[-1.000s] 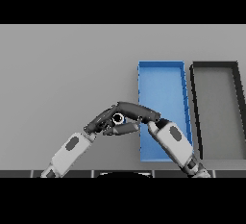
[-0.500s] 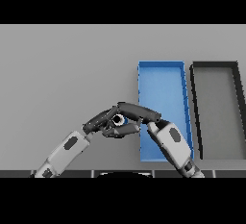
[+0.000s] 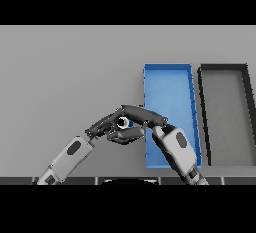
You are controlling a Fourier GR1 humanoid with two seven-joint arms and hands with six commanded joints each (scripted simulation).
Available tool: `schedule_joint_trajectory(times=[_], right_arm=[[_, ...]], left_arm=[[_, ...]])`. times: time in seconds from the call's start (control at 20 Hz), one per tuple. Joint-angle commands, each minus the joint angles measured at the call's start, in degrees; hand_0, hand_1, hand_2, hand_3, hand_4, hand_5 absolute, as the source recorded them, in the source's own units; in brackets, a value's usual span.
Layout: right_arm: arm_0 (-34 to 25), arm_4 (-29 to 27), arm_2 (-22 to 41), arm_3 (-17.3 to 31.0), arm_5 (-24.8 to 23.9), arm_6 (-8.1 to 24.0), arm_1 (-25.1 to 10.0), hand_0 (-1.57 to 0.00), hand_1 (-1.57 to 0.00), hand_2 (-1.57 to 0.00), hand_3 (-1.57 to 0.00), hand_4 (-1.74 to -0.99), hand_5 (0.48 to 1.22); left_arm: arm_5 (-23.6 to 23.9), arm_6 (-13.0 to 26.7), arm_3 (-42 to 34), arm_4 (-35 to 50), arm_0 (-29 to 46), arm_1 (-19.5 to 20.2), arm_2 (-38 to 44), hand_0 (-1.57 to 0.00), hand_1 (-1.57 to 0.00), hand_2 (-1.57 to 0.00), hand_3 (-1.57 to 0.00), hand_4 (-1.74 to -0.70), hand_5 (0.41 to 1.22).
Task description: Pick up the blue pipe and place it into the blue bin.
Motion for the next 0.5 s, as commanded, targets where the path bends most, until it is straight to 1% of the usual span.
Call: schedule_joint_trajectory(times=[0.0, 0.05, 0.1, 0.15, 0.2, 0.25, 0.3, 0.4, 0.45], right_arm=[[-0.6, -1.4, -0.5, 0.1, -0.9, 2.8, 0.6, -1.57, -1.57, -1.57, -1.57, -1.49, 1.221], [-1.2, -5.1, -1.3, -0.7, -1.7, 4.9, 1.0, -1.57, -1.57, -1.57, -1.57, -1.491, 1.221], [-1.6, -7.0, -1.8, -1.0, -2.3, 6.2, 0.9, -1.57, -1.57, -1.57, -1.57, -1.541, 1.221], [-3.1, -10.2, -3.1, -1.6, -3.9, 9.4, 0.4, -1.57, -1.57, -1.57, -1.57, -1.581, 1.221], [-5.3, -12.8, -4.0, -1.9, -6.1, 11.1, 0.3, -1.57, -1.57, -1.57, -1.57, -1.613, 1.221], [-6.6, -17.3, -5.4, -2.7, -8.0, 13.1, -0.7, -1.57, -1.57, -1.57, -1.57, -1.639, 1.221], [-8.6, -20.2, -5.9, -2.6, -10.6, 13.9, -2.2, -1.57, -1.57, -1.57, -1.57, -1.659, 1.221], [-12.8, -26.5, -6.5, -2.9, -17.5, 14.1, -6.2, -1.57, -1.57, -1.57, -1.57, -1.689, 1.171], [-16.7, -30.4, -7.9, -2.2, -20.2, 14.0, -8.5, -1.57, -1.57, -1.57, -1.57, -1.699, 1.154]], left_arm=[[0.4, 0.9, 0.5, -0.3, 0.0, -0.4, -0.2, -0.01, -0.01, -0.01, -0.01, -0.9, 0.555], [0.4, 0.9, 0.3, -0.4, 0.4, -0.1, -0.3, -0.01, -0.01, -0.01, -0.01, -0.9, 0.548], [0.2, 1.0, 0.3, -0.1, 0.5, 0.0, -0.1, -0.01, -0.01, -0.01, -0.01, -0.91, 0.541], [0.0, 1.1, 0.1, 0.0, 0.8, -0.1, -0.5, -0.01, -0.01, 0.0, -0.01, -0.91, 0.534], [0.0, 1.7, -0.1, 0.2, 0.7, -0.1, -0.3, 0.0, 0.0, 0.0, 0.0, -0.91, 0.524], [0.1, 2.0, 0.0, 0.2, 1.1, -0.3, -0.5, 0.0, 0.0, 0.0, 0.0, -0.91, 0.514], [0.2, 2.5, 0.1, 0.0, 0.8, -0.3, -0.4, 0.0, 0.0, 0.0, 0.0, -0.92, 0.507], [0.1, 2.7, 0.2, 0.3, 0.7, -0.6, -0.5, 0.0, 0.0, 0.0, 0.0, -0.92, 0.503], [0.0, 2.7, -0.4, 0.4, 0.9, -0.2, -0.5, 0.0, 0.0, 0.0, 0.0, -0.92, 0.503]])
